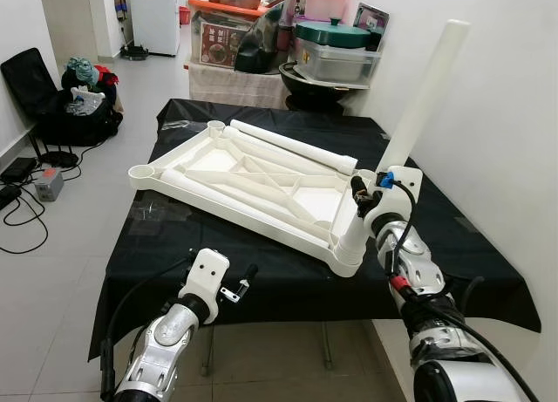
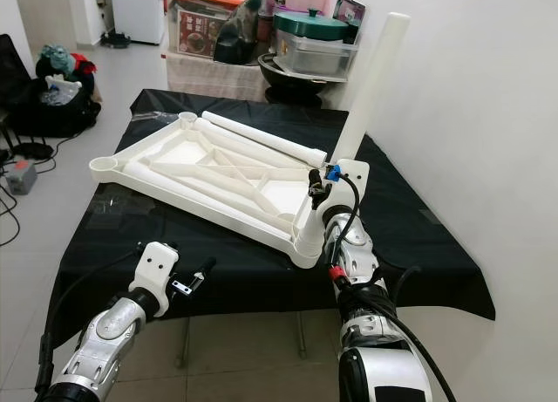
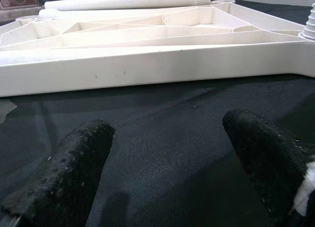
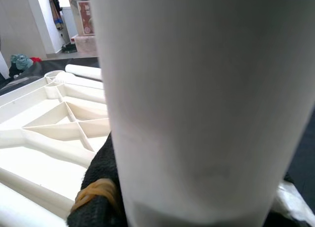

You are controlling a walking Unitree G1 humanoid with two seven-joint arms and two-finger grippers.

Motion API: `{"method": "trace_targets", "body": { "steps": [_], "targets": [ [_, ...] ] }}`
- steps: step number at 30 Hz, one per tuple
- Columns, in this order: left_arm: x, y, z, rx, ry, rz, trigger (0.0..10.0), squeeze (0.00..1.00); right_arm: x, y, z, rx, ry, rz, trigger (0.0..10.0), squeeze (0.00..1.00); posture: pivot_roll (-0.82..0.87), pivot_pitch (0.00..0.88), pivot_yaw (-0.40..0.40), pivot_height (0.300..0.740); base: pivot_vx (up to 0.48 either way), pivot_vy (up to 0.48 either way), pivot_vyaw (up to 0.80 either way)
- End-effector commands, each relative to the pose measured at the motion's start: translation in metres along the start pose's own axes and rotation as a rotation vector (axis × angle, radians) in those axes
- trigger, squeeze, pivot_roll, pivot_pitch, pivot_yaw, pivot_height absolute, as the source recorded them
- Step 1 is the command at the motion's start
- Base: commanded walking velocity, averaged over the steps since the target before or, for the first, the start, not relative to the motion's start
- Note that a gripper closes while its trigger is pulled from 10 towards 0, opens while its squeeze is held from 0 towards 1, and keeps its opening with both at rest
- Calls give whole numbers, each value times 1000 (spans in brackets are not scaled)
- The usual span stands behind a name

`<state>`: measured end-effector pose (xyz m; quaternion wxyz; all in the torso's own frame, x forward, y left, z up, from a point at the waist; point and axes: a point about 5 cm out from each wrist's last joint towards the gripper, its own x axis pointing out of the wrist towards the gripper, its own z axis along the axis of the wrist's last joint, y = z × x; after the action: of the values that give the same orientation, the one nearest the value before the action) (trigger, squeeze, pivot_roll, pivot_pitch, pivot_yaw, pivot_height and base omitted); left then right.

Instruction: Building children table

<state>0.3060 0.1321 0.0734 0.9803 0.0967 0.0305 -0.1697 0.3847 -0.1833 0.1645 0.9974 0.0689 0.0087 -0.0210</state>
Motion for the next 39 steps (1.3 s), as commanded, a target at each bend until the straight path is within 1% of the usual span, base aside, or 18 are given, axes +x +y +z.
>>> {"method": "trace_targets", "body": {
  "steps": [1,7,8,16,17,20,21,24,25,28,29,30,31,32,34,37,38,39],
  "targets": [
    [3,-3,1,12,0,-22,10000,0,-12,-12,-45,15,185,-42,10000,259,56,0,-124,740,0,0,0],
    [3,-3,1,13,1,-23,10000,0,-12,-12,-45,8,180,-43,10000,212,55,0,-123,740,0,0,0],
    [3,-3,1,14,1,-23,10000,0,-12,-11,-44,5,175,-38,10000,102,54,0,-122,740,0,0,0],
    [4,-3,1,16,1,-22,10000,0,-12,-10,-42,20,157,-25,10000,192,53,0,-121,740,0,0,0],
    [4,-3,1,16,1,-23,10000,0,-12,-10,-41,18,156,-28,10000,302,53,0,-121,740,0,0,0],
    [4,-3,1,15,2,-24,10000,0,-12,-10,-41,14,153,-26,10000,278,53,0,-121,740,0,0,0],
    [4,-3,1,15,2,-24,10000,0,-12,-10,-40,13,150,-25,10000,200,53,0,-120,740,0,0,0],
    [3,-3,1,15,2,-24,10000,0,-12,-9,-40,24,143,-19,10000,180,53,0,-120,740,0,0,0],
    [3,-3,1,15,2,-25,10000,0,-12,-9,-39,33,134,-14,10000,267,51,0,-117,740,0,0,0],
    [3,-3,1,15,1,-25,10000,0,-12,-8,-38,39,128,-10,10000,267,52,0,-117,740,0,0,0],
    [3,-3,0,15,2,-26,10000,0,-12,-9,-37,32,127,-13,10000,655,51,0,-118,740,0,0,0],
    [3,-3,0,15,2,-26,10000,0,-12,-9,-37,32,127,-13,10000,655,51,0,-118,740,0,0,0],
    [3,-3,0,15,2,-27,10000,0,-12,-9,-37,15,131,-19,10000,576,50,0,-117,740,0,0,0],
    [3,-3,0,15,2,-27,10000,0,-12,-9,-37,8,129,-20,10000,318,50,0,-117,740,0,0,0],
    [4,-3,0,16,3,-28,10000,0,-12,-9,-36,4,128,-20,10000,318,50,0,-117,740,0,0,0],
    [4,-3,0,15,4,-28,10000,0,-12,-9,-36,1,125,-20,10000,220,49,0,-117,740,0,0,0],
    [4,-3,0,16,4,-29,10000,0,-12,-9,-36,-3,124,-20,10000,0,49,0,-117,740,0,0,0],
    [4,-3,0,16,5,-29,10000,0,-12,-9,-34,0,110,-15,10000,0,49,0,-116,740,0,0,0]
  ]
}}
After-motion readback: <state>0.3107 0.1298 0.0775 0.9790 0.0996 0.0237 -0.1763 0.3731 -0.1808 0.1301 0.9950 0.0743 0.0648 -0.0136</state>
